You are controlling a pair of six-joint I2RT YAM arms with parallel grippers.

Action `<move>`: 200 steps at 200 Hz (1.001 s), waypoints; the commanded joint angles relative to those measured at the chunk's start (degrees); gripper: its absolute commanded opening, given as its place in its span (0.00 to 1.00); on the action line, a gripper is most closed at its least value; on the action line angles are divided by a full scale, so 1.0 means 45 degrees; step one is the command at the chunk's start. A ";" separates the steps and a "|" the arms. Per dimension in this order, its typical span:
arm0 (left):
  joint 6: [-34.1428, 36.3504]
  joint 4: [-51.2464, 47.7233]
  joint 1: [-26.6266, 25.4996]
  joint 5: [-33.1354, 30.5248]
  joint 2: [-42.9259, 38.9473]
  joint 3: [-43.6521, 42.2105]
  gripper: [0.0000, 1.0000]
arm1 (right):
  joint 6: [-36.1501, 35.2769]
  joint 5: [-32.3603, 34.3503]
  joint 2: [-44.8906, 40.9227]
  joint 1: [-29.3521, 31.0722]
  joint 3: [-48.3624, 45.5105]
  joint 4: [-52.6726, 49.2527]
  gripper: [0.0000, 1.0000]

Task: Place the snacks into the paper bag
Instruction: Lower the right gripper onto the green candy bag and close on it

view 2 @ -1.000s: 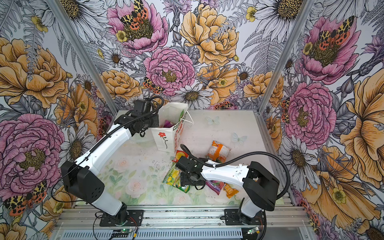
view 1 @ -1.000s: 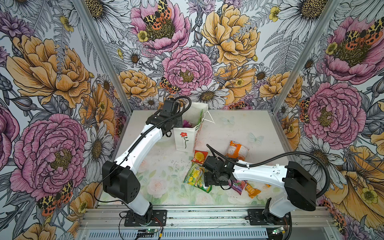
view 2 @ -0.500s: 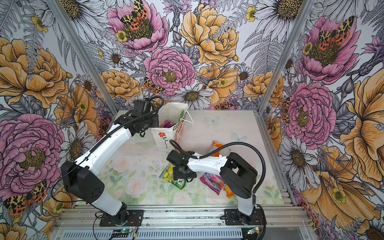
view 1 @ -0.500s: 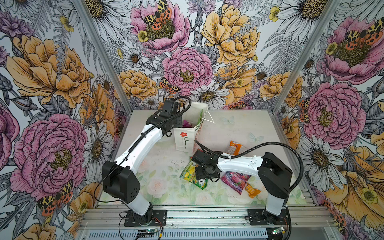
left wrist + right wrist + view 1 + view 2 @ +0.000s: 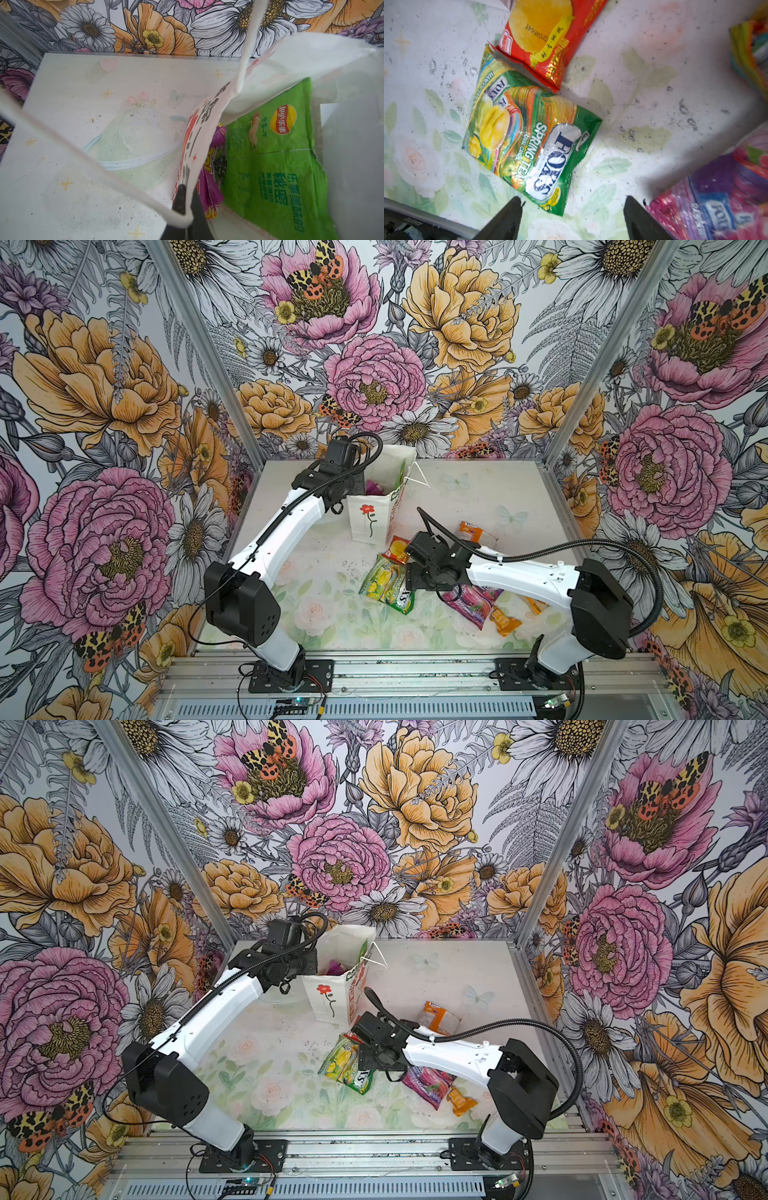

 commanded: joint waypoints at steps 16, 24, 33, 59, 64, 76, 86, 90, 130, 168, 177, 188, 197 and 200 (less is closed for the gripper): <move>0.0112 0.0411 0.0103 -0.0267 -0.0554 0.0069 0.00 | 0.2156 0.0211 -0.1285 0.0055 -0.1605 0.0825 0.79; 0.0154 0.0401 0.0103 -0.0282 -0.0554 0.0087 0.00 | 0.2595 0.0219 -0.1489 0.0046 -0.1984 0.1187 0.79; 0.0155 0.0406 0.0107 -0.0300 -0.0564 0.0069 0.00 | 0.3102 0.0191 -0.1714 0.0037 -0.2455 0.1637 0.79; 0.0155 0.0403 0.0098 -0.0351 -0.0535 0.0049 0.00 | 0.4319 -0.0009 -0.2153 0.0029 -0.3685 0.3225 0.79; 0.0138 0.0404 0.0103 -0.0352 -0.0534 0.0058 0.00 | 0.4417 -0.0034 -0.2174 0.0027 -0.3799 0.3382 0.78; 0.0174 0.0403 0.0103 -0.0351 -0.0515 0.0056 0.00 | 0.4503 -0.0075 -0.2205 0.0010 -0.3870 0.3443 0.78; 0.0157 0.0397 0.0103 -0.0316 -0.0516 0.0078 0.00 | 0.4507 -0.0037 -0.2202 0.0021 -0.3870 0.3443 0.78; 0.0174 0.0392 0.0103 -0.0325 -0.0522 0.0073 0.00 | 0.4508 -0.0016 -0.2194 0.0027 -0.3870 0.3453 0.78; 0.0152 0.0381 0.0103 -0.0296 -0.0650 0.0102 0.00 | 0.4983 -0.0388 -0.1600 -0.0042 -0.3879 0.4222 0.77; 0.0155 0.0383 0.0125 -0.0286 -0.0559 0.0105 0.00 | 0.5322 -0.0440 -0.1192 0.0006 -0.3840 0.4872 0.75; 0.0140 0.0381 0.0125 -0.0272 -0.0535 0.0089 0.00 | 0.5319 -0.0540 -0.1041 -0.0006 -0.3804 0.5030 0.74; 0.0154 0.0383 0.0132 -0.0282 -0.0545 0.0097 0.00 | 0.5295 -0.0711 -0.0758 0.0004 -0.3611 0.5120 0.74; 0.0165 0.0382 0.0145 -0.0291 -0.0551 0.0098 0.00 | 0.5213 -0.0905 -0.0463 0.0016 -0.3422 0.5168 0.73; 0.0162 0.0396 0.0155 -0.0291 -0.0554 0.0098 0.00 | 0.5173 -0.0976 -0.0354 0.0021 -0.3342 0.5170 0.73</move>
